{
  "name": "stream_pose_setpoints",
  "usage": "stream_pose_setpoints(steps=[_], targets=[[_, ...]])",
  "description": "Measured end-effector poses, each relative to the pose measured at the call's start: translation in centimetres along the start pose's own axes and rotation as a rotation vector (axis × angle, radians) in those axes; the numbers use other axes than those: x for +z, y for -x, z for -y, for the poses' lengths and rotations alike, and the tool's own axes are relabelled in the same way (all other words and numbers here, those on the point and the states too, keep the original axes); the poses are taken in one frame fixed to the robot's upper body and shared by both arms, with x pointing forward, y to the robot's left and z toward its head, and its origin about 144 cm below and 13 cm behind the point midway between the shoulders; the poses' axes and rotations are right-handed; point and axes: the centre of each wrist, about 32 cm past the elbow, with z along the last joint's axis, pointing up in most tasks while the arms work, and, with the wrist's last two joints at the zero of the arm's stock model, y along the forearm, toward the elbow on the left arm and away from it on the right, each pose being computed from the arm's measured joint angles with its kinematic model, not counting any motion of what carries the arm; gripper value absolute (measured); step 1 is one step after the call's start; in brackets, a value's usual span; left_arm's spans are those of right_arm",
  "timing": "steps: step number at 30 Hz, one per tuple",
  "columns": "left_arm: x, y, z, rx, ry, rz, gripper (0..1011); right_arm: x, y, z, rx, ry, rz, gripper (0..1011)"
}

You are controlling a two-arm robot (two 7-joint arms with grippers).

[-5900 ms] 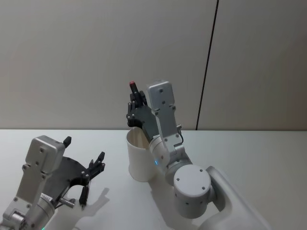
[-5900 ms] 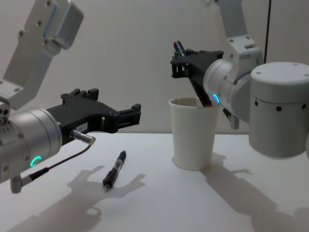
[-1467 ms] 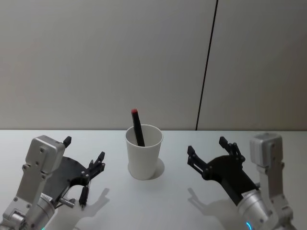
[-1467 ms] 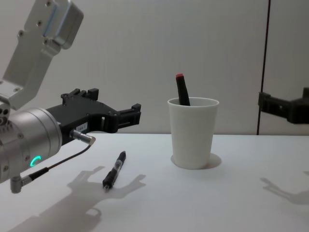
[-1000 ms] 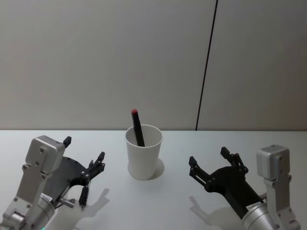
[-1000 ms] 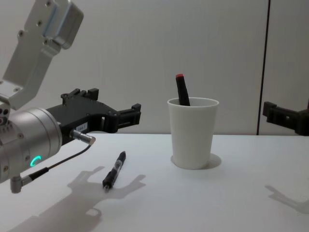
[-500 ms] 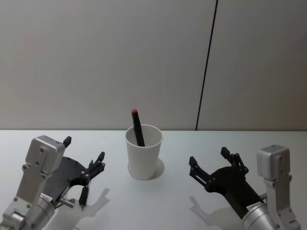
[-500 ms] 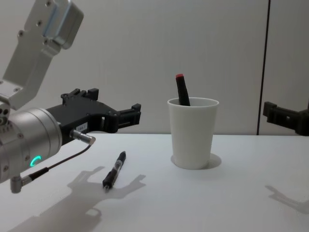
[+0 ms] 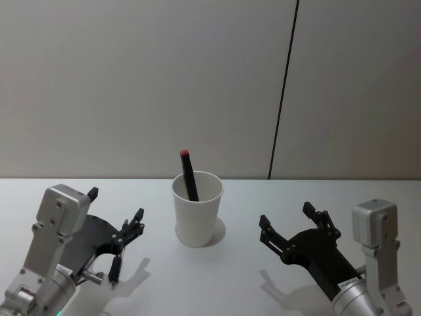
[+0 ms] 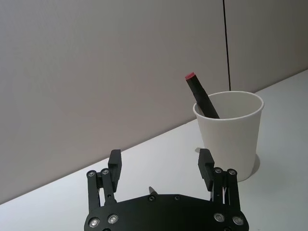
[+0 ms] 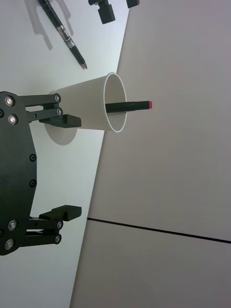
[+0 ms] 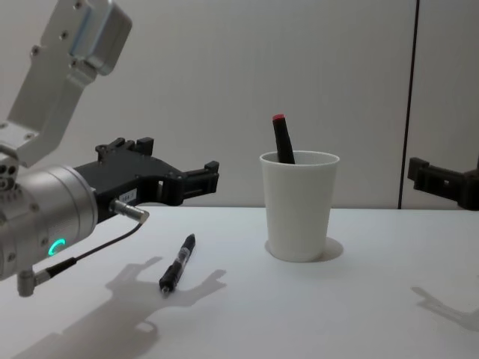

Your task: Place the pen into the pen holder.

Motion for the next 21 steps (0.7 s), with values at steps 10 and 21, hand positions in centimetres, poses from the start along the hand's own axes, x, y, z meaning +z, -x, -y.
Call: stream_pose_setpoints(steps=[10,21], targets=[[1.8,0.1,1.3,-0.014,-0.078,0.003,1003,0.0,0.0,0.0,0.0,0.0,0.0,1001],[3.4,-0.4,3.4,-0.051,-0.179,-0.004,1003,0.0,0.0,0.0,0.0,0.0,0.0,1001]])
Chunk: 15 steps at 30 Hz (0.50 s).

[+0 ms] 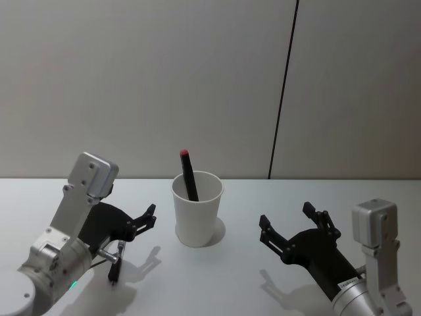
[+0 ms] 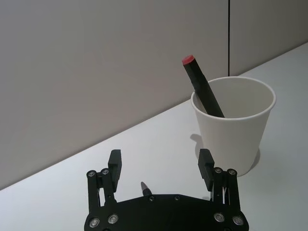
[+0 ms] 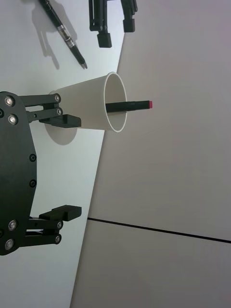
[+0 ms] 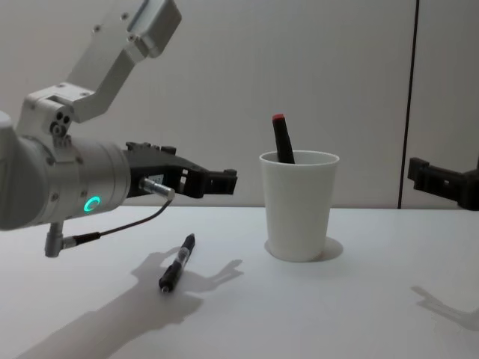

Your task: Place the pen into the pen holder.

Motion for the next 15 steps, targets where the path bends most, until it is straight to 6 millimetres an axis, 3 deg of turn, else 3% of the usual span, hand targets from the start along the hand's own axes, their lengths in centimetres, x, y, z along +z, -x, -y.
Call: stream_pose_setpoints(steps=[15], targets=[[-0.9,-1.6,1.0,-0.013,-0.076,-0.063,1003,0.0,0.0,0.0,0.0,0.0,0.0,1001]])
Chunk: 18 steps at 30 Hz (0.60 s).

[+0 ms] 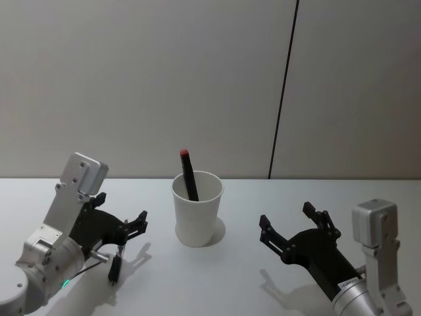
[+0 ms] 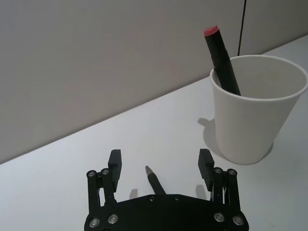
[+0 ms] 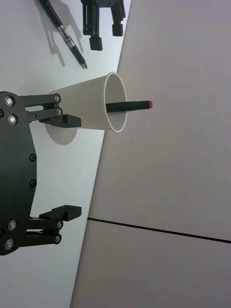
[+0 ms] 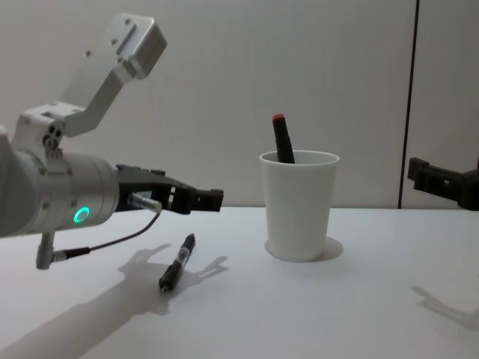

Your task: Place the pen into the pen holder.

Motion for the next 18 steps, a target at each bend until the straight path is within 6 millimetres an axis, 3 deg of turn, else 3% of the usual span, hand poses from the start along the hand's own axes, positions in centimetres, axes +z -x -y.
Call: stream_pose_setpoints(steps=[18], targets=[[-1.9,-0.5,0.3,-0.037,-0.052,-0.058,1003,0.0,0.0,0.0,0.0,0.0,0.0,1001]])
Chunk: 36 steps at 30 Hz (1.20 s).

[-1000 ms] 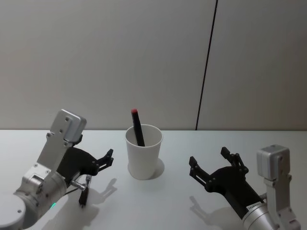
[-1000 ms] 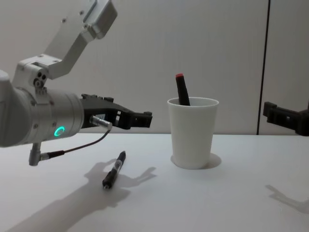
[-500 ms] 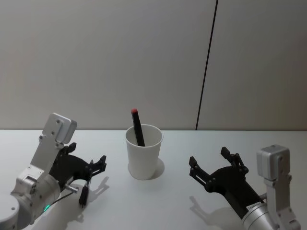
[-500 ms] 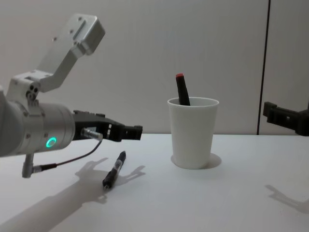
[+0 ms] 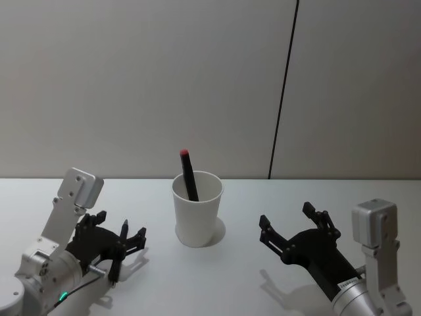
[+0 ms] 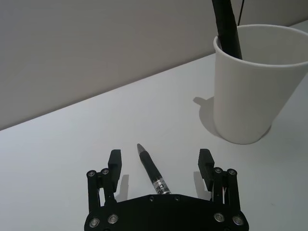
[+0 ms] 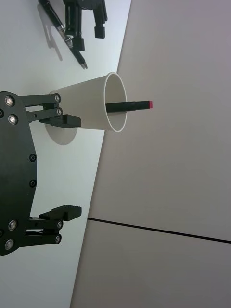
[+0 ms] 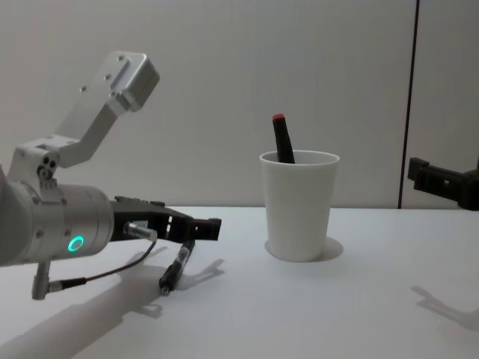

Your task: Place the pen into the pen holder.

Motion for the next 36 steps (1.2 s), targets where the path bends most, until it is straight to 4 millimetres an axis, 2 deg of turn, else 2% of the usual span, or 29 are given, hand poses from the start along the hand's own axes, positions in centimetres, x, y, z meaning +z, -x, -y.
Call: stream_pose_setpoints(steps=[36], targets=[[-2.0,-0.7,0.4,-0.026,-0.068,-0.063,1003,0.0,0.0,0.0,0.0,0.0,0.0,1001]])
